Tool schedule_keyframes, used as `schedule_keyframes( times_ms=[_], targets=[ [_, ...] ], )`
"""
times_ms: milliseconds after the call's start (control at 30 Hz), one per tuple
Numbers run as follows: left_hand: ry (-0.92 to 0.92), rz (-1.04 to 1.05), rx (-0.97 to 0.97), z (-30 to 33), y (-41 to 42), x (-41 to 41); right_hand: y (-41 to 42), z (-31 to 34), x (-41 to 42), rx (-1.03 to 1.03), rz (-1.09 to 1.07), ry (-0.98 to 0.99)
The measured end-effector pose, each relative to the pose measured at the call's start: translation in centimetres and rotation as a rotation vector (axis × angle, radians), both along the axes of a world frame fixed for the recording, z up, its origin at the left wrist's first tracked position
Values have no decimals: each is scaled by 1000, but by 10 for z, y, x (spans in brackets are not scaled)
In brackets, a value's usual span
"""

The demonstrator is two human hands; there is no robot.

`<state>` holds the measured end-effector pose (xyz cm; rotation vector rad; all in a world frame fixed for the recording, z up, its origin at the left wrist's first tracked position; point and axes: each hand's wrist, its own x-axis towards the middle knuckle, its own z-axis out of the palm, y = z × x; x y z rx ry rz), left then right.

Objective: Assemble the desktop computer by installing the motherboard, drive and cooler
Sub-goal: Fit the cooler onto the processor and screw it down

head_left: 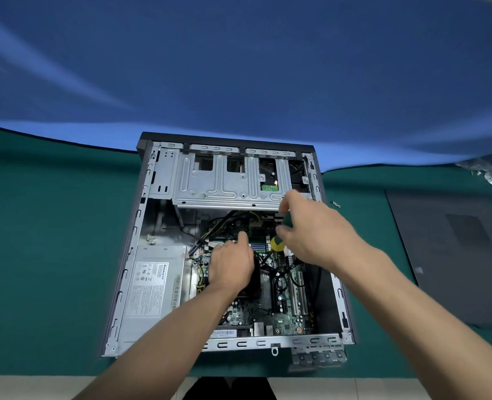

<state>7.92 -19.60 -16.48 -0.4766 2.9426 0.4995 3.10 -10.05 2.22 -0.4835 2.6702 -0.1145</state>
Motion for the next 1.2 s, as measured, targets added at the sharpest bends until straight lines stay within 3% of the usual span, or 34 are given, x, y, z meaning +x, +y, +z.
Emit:
schedule_keyframes(
  times_ms=[133, 300, 467, 600, 733, 833, 1200],
  targets=[
    [27, -14, 10, -1, -1, 2, 3, -1, 1, 113, -42, 242],
    [19, -6, 22, -4, 0, 0, 10, 5, -8, 42, -58, -113],
    [30, -6, 4, -4, 0, 1, 5, -9, 4, 37, -32, 293],
    [21, -3, 2, -4, 0, 1, 16, -10, -1, -24, -98, 187],
    [42, 11, 23, -6, -2, 3, 35, -13, 6, -124, -122, 321],
    [54, 4, 25, -6, -3, 3, 46, -10, 6, -180, -150, 299],
    [16, -53, -70, 1, 3, 1, 62, -23, 13, -151, -125, 254]
  ],
)
